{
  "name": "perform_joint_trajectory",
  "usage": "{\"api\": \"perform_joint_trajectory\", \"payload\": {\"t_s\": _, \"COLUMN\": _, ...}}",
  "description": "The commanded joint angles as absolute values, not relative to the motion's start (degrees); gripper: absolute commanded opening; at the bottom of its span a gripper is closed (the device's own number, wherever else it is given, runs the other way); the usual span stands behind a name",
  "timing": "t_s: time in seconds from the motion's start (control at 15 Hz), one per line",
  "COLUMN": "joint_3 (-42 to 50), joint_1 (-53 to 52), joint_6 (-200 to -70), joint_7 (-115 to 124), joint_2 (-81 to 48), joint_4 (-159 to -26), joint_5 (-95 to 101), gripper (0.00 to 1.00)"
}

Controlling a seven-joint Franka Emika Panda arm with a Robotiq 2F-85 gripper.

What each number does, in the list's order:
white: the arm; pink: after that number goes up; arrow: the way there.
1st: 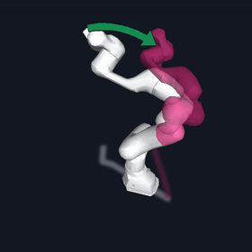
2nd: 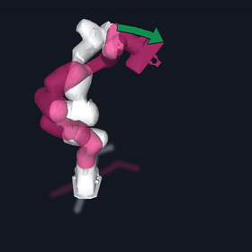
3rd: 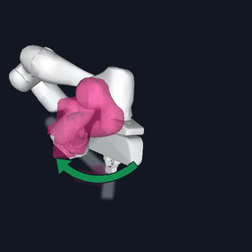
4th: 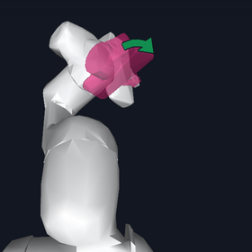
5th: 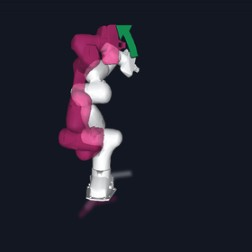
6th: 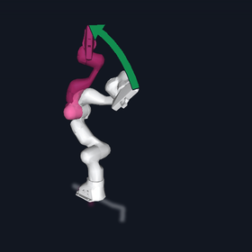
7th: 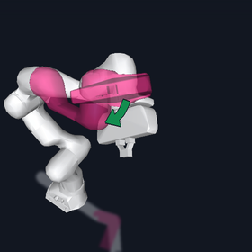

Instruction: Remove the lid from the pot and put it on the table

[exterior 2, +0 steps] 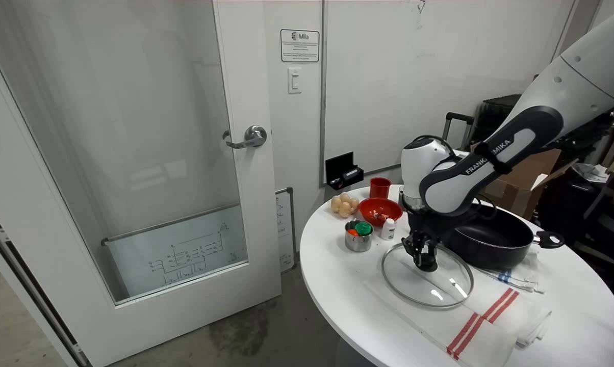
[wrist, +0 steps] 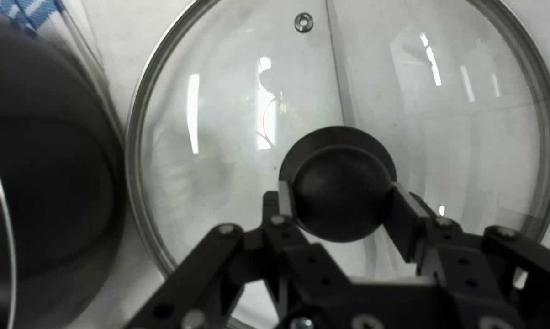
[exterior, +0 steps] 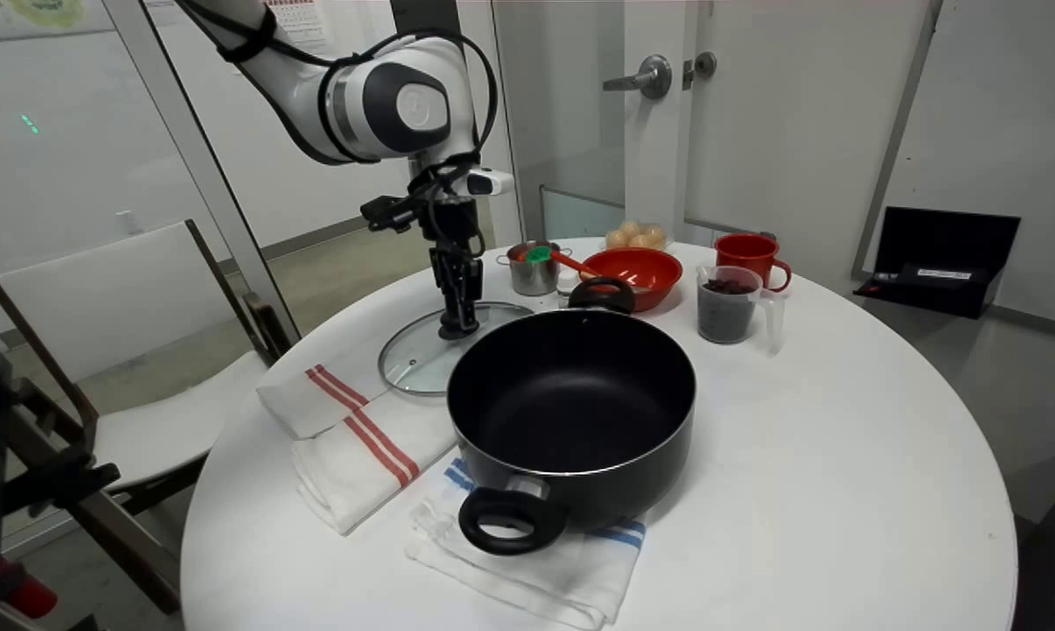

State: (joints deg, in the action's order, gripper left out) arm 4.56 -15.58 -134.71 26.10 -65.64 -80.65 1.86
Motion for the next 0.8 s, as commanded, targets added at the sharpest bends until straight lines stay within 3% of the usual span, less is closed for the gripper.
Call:
{"api": "perform_joint_trajectory", "payload": {"t_s": 0.0, "joint_3": 3.5, "joint_1": -14.7, "joint_6": -133.7, "joint_7": 25.7, "joint_2": -67.6, "joint_4": -76.6, "joint_5": 0.6, "gripper": 0.26}}
{"api": "perform_joint_trajectory", "payload": {"t_s": 0.07, "joint_3": 3.2, "joint_1": -14.5, "joint_6": -133.7, "joint_7": 25.6, "joint_2": -67.4, "joint_4": -76.6, "joint_5": 0.4, "gripper": 0.26}}
{"api": "perform_joint_trajectory", "payload": {"t_s": 0.13, "joint_3": 3.0, "joint_1": -14.4, "joint_6": -133.6, "joint_7": 25.6, "joint_2": -67.4, "joint_4": -76.4, "joint_5": 0.1, "gripper": 0.35}}
{"api": "perform_joint_trajectory", "payload": {"t_s": 0.2, "joint_3": 2.8, "joint_1": -14.2, "joint_6": -133.8, "joint_7": 25.6, "joint_2": -67.1, "joint_4": -76.7, "joint_5": -0.2, "gripper": 0.76}}
{"api": "perform_joint_trajectory", "payload": {"t_s": 0.27, "joint_3": 2.6, "joint_1": -14.1, "joint_6": -134.0, "joint_7": 25.6, "joint_2": -66.7, "joint_4": -77.0, "joint_5": -0.5, "gripper": 0.77}}
{"api": "perform_joint_trajectory", "payload": {"t_s": 0.47, "joint_3": 2.1, "joint_1": -13.5, "joint_6": -134.8, "joint_7": 25.3, "joint_2": -64.6, "joint_4": -78.7, "joint_5": -1.6, "gripper": 0.97}}
{"api": "perform_joint_trajectory", "payload": {"t_s": 0.73, "joint_3": 2.1, "joint_1": -13.2, "joint_6": -136.2, "joint_7": 25.1, "joint_2": -61.1, "joint_4": -81.1, "joint_5": -2.1, "gripper": 1.0}}
